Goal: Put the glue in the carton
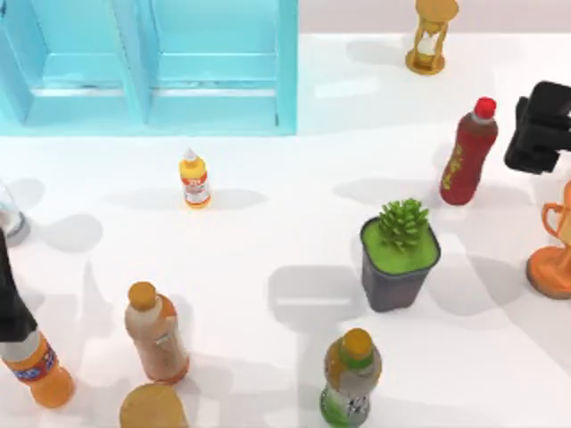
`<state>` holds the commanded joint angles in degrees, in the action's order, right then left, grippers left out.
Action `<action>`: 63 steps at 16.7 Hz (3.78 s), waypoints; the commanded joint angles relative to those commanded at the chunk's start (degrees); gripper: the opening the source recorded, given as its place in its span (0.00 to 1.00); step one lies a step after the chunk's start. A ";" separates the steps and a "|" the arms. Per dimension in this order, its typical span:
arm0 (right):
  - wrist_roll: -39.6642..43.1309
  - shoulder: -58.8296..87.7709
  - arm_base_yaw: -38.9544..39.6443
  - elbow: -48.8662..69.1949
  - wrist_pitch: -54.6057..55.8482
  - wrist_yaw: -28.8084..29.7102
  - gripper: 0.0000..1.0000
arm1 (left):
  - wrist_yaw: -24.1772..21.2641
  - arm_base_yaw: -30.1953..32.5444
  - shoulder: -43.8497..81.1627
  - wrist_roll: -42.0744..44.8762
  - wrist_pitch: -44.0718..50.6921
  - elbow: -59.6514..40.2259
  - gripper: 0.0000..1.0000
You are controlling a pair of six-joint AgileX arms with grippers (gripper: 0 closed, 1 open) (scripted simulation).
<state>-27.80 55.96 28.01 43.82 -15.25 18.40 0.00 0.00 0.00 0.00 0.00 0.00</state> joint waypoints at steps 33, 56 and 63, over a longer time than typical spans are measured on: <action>-17.60 89.65 27.80 76.69 -17.75 22.65 1.00 | 0.00 0.00 0.00 0.00 0.00 0.00 1.00; -13.02 101.80 24.06 88.41 -14.56 20.71 0.32 | 0.00 0.00 0.00 0.00 0.00 0.00 1.00; -13.02 101.80 24.06 88.41 -14.56 20.71 0.00 | 0.00 0.00 0.00 0.00 0.00 0.00 1.00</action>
<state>-40.82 157.75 52.07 132.23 -29.81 39.11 0.00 0.00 0.00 0.00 0.00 0.00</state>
